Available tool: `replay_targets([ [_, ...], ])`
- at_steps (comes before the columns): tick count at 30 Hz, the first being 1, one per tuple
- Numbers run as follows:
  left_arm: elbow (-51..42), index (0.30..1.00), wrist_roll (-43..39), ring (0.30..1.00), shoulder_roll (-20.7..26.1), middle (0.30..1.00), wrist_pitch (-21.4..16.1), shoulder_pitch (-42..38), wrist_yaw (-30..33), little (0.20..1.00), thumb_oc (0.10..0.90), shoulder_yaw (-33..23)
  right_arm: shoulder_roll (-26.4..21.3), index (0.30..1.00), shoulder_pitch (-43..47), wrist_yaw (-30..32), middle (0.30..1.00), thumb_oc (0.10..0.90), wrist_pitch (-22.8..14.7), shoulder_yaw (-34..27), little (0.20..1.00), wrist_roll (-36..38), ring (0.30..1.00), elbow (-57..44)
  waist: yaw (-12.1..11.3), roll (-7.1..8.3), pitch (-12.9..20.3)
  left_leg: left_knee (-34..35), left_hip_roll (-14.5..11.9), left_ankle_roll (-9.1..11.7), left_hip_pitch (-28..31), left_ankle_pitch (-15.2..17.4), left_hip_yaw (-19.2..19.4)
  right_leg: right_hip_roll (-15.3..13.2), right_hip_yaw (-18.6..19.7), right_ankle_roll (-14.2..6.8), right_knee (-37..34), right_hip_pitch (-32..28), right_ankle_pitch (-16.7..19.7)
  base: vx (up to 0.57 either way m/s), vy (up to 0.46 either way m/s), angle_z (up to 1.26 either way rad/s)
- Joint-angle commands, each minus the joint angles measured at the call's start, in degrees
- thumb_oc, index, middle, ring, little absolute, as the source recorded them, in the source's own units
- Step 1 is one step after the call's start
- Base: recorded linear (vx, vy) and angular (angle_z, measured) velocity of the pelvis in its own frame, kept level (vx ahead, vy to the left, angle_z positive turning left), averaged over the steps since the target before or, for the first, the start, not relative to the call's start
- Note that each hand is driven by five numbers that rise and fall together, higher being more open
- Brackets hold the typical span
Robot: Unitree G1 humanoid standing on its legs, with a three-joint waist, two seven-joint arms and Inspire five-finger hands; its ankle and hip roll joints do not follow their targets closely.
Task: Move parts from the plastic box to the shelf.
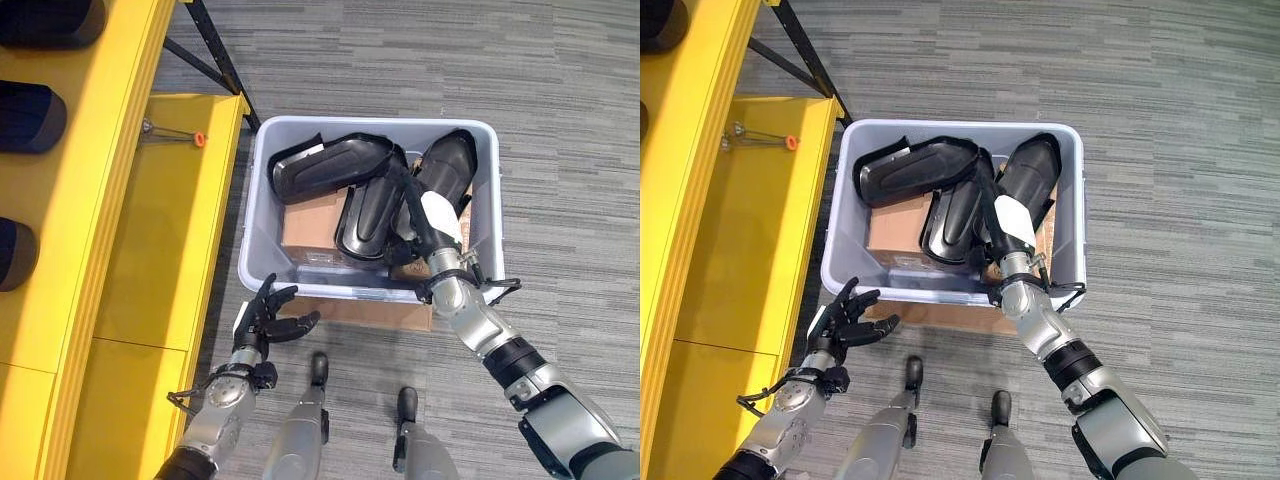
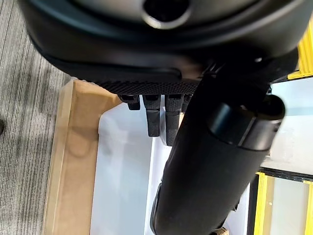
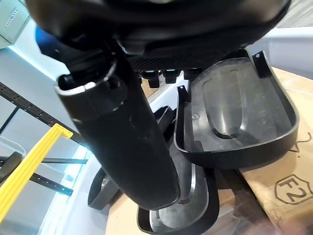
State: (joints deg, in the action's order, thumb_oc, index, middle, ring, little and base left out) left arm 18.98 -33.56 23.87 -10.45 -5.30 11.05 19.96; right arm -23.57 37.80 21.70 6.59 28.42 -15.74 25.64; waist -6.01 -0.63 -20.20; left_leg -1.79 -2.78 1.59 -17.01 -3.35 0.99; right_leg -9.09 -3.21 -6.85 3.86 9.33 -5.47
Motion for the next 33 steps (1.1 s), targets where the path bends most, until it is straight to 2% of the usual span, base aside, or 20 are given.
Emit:
replay_targets([
  [1,-5.2,1.000,-0.1,1.000,-0.2,1.000,-3.5,-3.3,-0.3,1.000,0.900,0.7,-1.2,1.000,8.0,4.0,1.000,0.900,-2.8,-0.8,1.000,-4.1,1.000,-2.1,0.9,0.82,0.4,-7.2,-3.3,1.7,-3.9,3.3,-2.4,-7.2,-0.3,-2.2,0.5,4.6,6.7,0.00,0.000,0.00],
  [19,-5.7,1.000,0.7,1.000,0.0,1.000,-4.7,-4.7,1.1,1.000,0.900,0.6,-3.4,1.000,11.3,9.9,1.000,0.900,1.4,-2.1,1.000,-14.2,1.000,-0.1,1.2,-1.16,-0.7,-6.9,-2.8,1.7,-5.7,2.8,-1.8,-7.6,0.5,-2.3,1.7,7.6,6.8,0.00,0.000,0.00],
  [33,-5.2,1.000,0.8,1.000,-0.3,1.000,-4.9,-5.4,1.9,1.000,0.900,1.1,-3.2,1.000,11.3,11.8,1.000,0.900,2.8,-2.8,1.000,-14.5,1.000,1.0,1.5,-2.07,-1.8,-7.4,-2.7,1.7,-7.2,2.9,-1.4,-7.4,1.2,-2.2,2.8,9.9,6.7,0.00,0.000,-0.01],
])
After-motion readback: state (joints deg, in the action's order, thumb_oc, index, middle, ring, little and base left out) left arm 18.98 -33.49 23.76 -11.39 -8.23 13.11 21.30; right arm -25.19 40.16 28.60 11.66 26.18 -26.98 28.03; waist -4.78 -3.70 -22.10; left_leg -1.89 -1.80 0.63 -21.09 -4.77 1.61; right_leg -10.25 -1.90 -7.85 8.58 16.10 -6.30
